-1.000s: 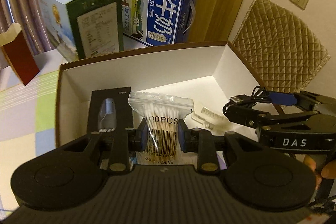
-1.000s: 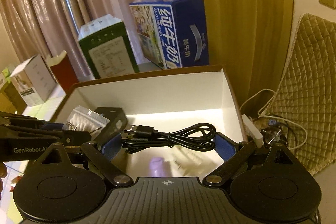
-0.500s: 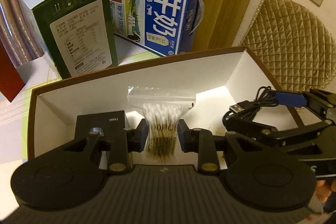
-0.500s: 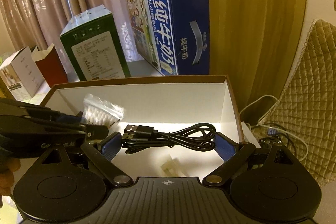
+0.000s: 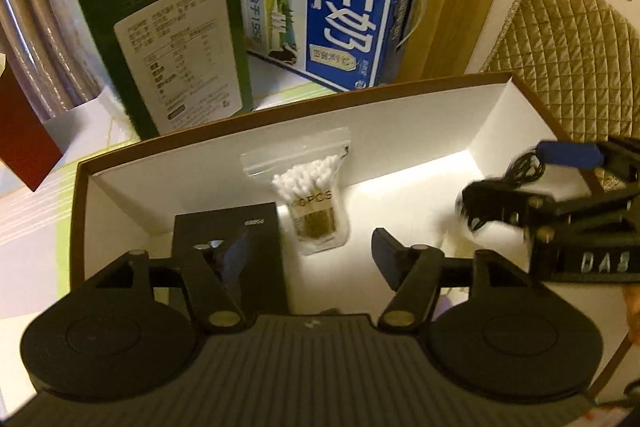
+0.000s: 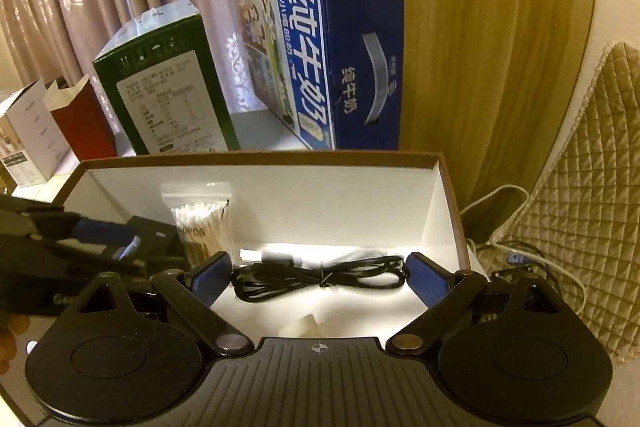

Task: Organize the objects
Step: 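Carry the swab bag and cable into the brown box with both grippers, then withdraw both grippers from the brown box back over the table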

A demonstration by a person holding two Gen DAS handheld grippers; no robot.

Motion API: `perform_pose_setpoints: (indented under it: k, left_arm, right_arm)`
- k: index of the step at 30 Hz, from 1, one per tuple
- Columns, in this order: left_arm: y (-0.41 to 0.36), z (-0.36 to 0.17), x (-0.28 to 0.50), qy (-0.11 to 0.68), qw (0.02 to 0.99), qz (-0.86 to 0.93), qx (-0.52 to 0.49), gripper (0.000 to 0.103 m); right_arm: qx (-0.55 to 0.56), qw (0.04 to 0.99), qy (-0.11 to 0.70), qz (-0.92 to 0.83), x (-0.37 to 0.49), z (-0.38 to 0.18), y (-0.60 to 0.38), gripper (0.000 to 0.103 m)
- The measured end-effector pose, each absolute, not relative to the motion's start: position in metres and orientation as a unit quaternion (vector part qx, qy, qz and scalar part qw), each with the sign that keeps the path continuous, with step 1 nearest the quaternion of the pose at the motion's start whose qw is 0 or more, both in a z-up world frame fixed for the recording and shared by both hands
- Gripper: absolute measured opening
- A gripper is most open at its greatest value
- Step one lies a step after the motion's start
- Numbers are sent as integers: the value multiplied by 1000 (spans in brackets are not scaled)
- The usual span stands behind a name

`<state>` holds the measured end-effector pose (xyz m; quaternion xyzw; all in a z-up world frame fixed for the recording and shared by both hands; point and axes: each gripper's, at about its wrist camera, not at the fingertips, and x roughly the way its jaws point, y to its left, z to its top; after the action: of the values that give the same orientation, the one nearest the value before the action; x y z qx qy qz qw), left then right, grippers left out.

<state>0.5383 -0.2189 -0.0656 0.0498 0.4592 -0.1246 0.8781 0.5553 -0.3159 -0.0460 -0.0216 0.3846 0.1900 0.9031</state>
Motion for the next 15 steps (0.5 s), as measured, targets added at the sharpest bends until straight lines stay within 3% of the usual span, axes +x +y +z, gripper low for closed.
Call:
perform_pose_setpoints:
  k: [11,15]
  left_arm:
    - [-208,-59,524,467,874,-129,33,83]
    - [-206,-53,515,468,873,-133,28,85]
  right_arm:
    - [11,900,389,195,547,-39,-326,92]
    - [23,898,390,203,531,-34,-331,96]
